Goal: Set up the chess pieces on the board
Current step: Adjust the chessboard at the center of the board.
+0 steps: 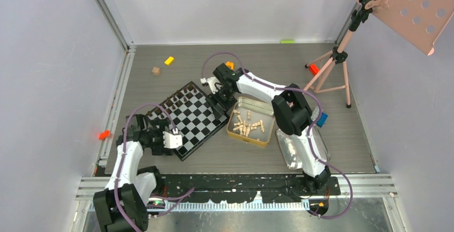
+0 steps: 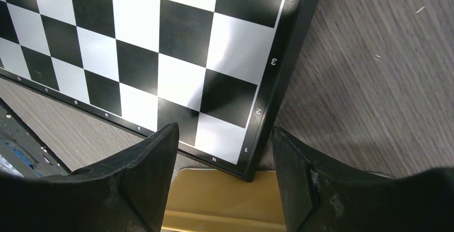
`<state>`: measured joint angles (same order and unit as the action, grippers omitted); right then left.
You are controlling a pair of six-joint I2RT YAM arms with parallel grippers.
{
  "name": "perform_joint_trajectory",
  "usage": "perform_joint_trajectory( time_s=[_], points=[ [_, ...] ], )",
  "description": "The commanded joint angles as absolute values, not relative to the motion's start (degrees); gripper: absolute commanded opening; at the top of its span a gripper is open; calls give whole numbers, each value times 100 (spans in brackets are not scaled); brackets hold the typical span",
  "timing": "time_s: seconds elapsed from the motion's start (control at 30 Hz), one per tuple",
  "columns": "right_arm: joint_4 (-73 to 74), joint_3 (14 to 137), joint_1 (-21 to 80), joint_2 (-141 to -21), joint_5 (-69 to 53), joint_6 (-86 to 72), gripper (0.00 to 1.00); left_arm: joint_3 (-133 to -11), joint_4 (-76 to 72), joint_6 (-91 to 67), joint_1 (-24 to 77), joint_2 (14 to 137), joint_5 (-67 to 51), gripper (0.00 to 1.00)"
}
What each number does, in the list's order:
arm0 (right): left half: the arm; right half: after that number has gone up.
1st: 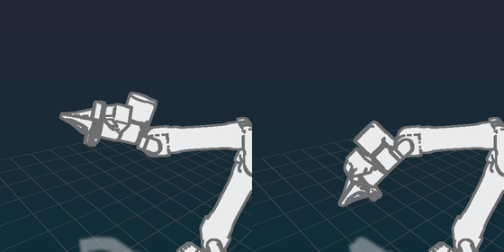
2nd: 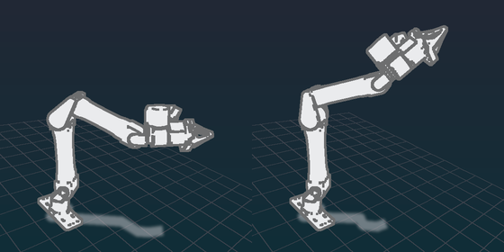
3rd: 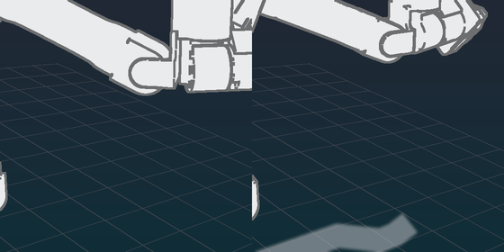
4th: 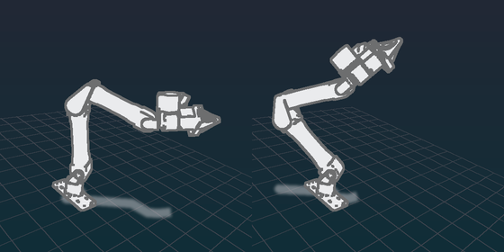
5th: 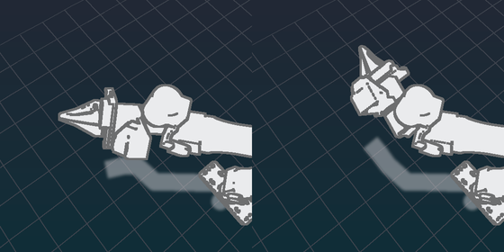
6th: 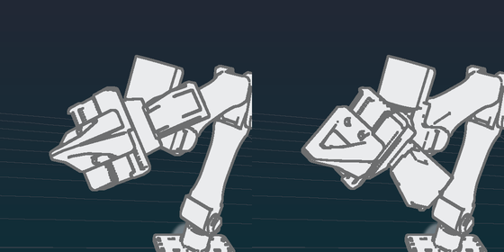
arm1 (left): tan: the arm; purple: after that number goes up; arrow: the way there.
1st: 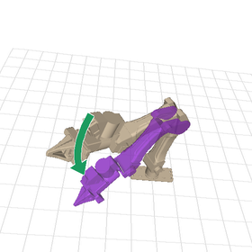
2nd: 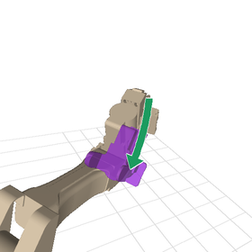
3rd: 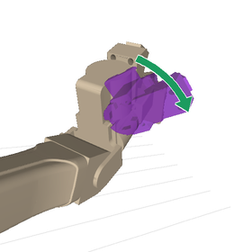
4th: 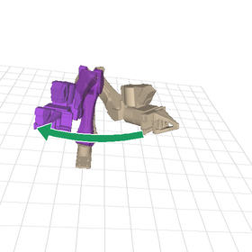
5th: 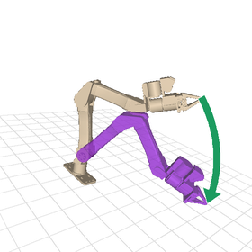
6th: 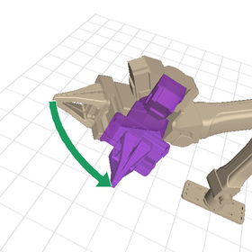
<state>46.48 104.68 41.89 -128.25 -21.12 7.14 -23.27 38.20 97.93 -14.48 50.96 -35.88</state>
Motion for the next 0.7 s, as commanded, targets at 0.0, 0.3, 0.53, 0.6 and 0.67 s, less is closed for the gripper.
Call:
perform_joint_trajectory(
  time_s=[0.0,0.3,0.53,0.6,0.67],
  points=[
    [4700,10555,4184,-12832,-2291,647,70,-2337,3390,9670,-1205,5206,-3784,100],
    [4758,9974,4168,-12464,-2628,609,67,-2444,3333,9596,-1023,5296,-3743,100],
    [4758,9284,4163,-11957,-2678,679,67,-2641,3287,9421,-826,5522,-3705,100],
    [4759,9111,4166,-11779,-2680,711,66,-2735,3243,9236,-621,5633,-3489,100],
    [4763,8937,4163,-11605,-2673,743,66,-2823,3163,9001,-366,5732,-3245,100]
  ],
)
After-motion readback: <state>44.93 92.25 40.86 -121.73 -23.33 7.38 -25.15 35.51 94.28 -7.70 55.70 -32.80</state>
